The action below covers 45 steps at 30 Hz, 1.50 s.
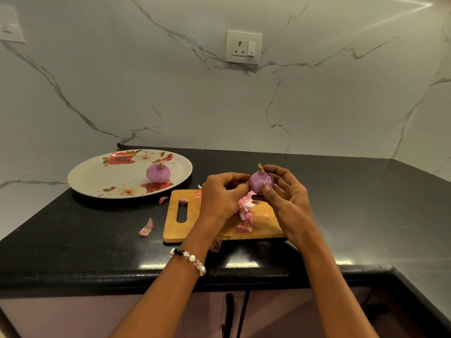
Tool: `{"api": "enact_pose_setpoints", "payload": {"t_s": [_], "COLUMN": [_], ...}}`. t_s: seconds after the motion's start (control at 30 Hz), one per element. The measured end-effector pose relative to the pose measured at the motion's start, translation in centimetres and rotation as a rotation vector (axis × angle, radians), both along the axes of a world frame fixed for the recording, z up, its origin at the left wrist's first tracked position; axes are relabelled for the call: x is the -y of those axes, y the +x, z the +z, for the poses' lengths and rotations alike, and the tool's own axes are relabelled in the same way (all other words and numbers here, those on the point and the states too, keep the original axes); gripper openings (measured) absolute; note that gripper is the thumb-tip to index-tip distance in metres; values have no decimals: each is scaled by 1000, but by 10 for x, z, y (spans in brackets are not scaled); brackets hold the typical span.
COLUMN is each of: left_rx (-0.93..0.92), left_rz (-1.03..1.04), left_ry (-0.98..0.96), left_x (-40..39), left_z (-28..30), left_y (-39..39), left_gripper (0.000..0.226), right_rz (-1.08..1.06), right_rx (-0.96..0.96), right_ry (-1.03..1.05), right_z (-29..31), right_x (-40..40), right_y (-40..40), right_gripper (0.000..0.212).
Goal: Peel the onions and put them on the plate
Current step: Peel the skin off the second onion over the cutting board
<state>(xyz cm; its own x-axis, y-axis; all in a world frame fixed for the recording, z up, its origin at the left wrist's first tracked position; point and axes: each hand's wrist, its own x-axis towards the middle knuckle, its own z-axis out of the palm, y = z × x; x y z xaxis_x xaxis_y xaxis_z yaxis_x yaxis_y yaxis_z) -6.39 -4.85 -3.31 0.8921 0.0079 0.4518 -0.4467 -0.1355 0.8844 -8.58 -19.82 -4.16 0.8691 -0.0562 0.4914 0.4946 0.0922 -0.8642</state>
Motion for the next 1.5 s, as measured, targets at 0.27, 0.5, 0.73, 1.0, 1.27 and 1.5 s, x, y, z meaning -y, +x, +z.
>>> {"api": "enact_pose_setpoints", "payload": {"t_s": [0.27,0.5,0.73,1.0,1.27,1.5], "left_rx": [82,196,284,280,178,159], "left_rz": [58,65,82,185,112,95], "left_ry": [75,137,201,256,247,232], "left_x": [1,2,5,8,5,3], "left_z": [1,2,1,-5,-3,-1], "left_y": [-1,-4,-5,6,9,7], "left_gripper": [13,15,16,33,25,11], "right_rz": [13,-14,-58,-54,58,80], "right_rx": [-22,-59,-116,-71,-67,-66], "right_ry": [34,168,259,226,245,243], "right_z": [0,4,7,6,9,8], "right_x": [0,0,1,1,-1,-1], "right_y": [0,0,-1,-2,-7,-6], "right_gripper": [39,24,24,26,28,28]}}
